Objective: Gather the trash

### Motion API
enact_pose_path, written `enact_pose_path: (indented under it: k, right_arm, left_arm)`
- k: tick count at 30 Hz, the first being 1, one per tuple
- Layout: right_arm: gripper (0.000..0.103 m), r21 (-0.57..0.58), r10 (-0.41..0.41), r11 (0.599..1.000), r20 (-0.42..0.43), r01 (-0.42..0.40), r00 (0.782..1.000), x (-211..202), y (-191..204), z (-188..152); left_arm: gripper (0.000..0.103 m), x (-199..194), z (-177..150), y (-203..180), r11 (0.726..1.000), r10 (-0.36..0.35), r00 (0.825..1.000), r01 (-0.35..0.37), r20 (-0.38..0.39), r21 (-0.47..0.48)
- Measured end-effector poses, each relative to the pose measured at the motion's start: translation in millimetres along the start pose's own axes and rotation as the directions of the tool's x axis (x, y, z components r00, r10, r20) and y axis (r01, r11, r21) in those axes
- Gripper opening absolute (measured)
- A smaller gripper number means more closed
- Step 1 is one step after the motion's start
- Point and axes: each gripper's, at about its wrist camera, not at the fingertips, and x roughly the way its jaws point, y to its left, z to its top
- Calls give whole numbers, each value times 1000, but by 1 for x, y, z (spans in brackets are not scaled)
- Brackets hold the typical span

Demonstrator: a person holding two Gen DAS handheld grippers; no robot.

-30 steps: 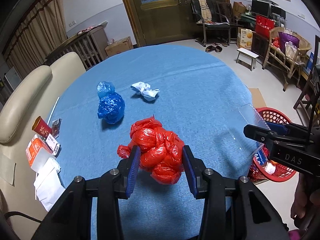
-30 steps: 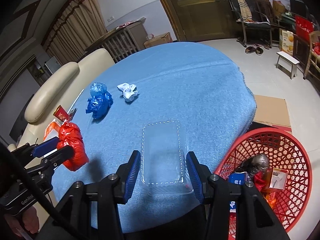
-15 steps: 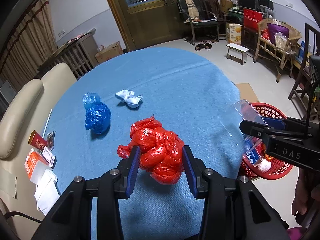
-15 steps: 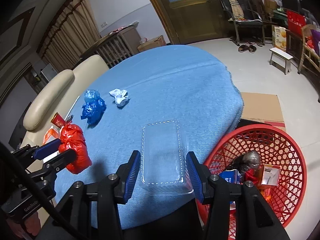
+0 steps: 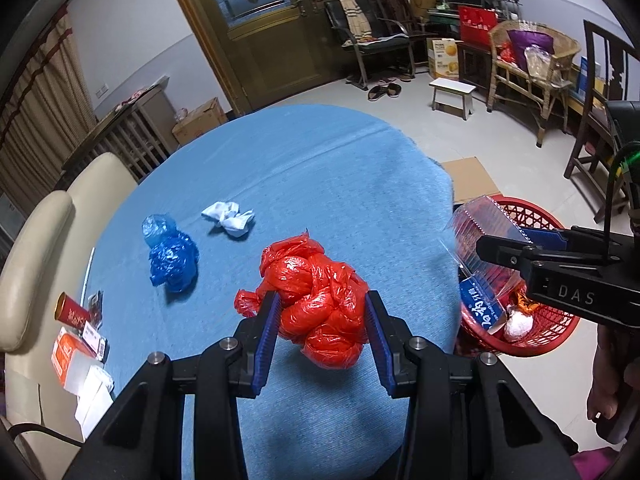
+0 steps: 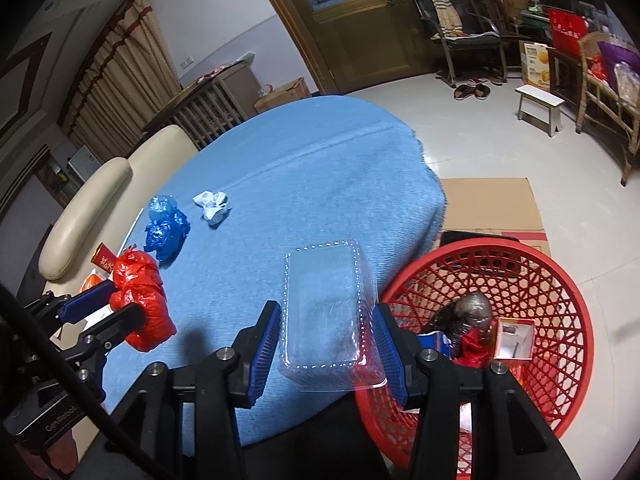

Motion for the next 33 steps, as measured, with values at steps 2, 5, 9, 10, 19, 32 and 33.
enact_pose_path:
  k: [2, 5, 9, 10, 19, 32, 33]
  right_arm:
    - [50, 9, -2, 1000, 0, 2, 1000, -1, -4, -1]
    - [50, 23, -7, 1000, 3, 6, 1000, -3, -11, -2]
    - [50, 40, -14, 999, 8, 14, 1000, -7, -19, -3]
    - [50, 43, -16, 999, 9, 15, 1000, -8, -21, -3]
    - [50, 80, -42, 996, 12, 41, 999, -17, -42, -7]
    - [50, 151, -84, 985, 6, 82, 996, -27, -80, -17]
    - [50, 158, -86, 984, 5, 84, 996, -28, -84, -17]
  left_arm:
    - [44, 0, 1, -4, 1000, -4, 1000, 4, 1, 12]
    - [44, 0, 4, -10, 1000, -8, 1000, 7, 4, 29]
    - [44, 0, 8, -17, 999, -12, 1000, 12, 4, 48]
    - [44, 1, 10, -20, 998, -14, 1000, 13, 5, 57]
    - [44, 1, 15, -42, 993, -32, 999, 31, 6, 115]
    - [44, 5, 22, -76, 978, -67, 998, 68, -8, 198]
    - [44, 6, 22, -79, 977, -69, 998, 70, -10, 203]
